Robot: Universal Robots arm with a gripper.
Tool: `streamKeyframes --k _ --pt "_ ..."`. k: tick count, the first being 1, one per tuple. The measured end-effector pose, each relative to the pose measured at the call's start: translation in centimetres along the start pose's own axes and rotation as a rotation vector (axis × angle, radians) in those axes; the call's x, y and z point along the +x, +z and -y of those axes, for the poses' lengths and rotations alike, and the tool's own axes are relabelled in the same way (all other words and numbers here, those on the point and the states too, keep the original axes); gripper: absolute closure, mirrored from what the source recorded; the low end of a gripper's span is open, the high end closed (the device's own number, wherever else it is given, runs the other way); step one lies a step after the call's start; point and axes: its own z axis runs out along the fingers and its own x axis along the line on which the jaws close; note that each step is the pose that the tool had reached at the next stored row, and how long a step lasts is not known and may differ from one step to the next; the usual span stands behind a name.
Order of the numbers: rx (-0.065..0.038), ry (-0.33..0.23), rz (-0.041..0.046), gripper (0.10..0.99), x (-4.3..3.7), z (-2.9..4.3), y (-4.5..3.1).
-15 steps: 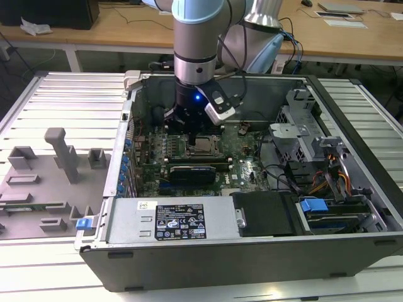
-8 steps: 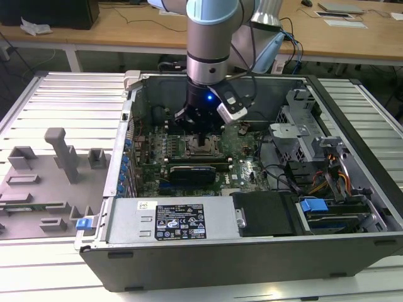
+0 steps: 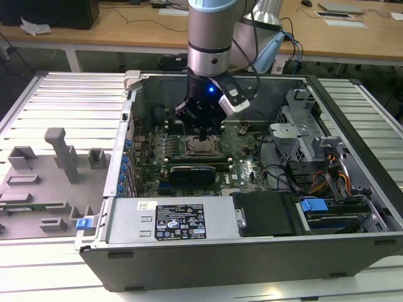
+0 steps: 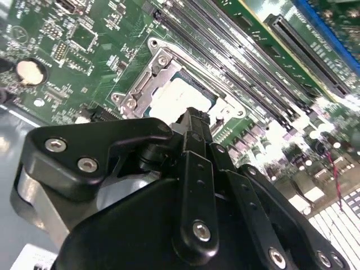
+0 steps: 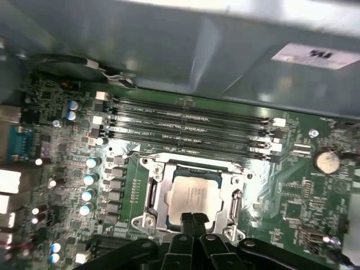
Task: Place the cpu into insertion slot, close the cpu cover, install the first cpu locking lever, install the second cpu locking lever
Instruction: 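Close the cpu cover, then install the first cpu locking lever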
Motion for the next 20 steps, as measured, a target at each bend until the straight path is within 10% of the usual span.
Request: streamKeyframes --k 3,20 --pt "0.0 0.0 -0.0001 0.98 -0.01 -0.01 -1.01" --pt "0.0 0.0 0.0 0.98 0.06 -0.02 -1.05"
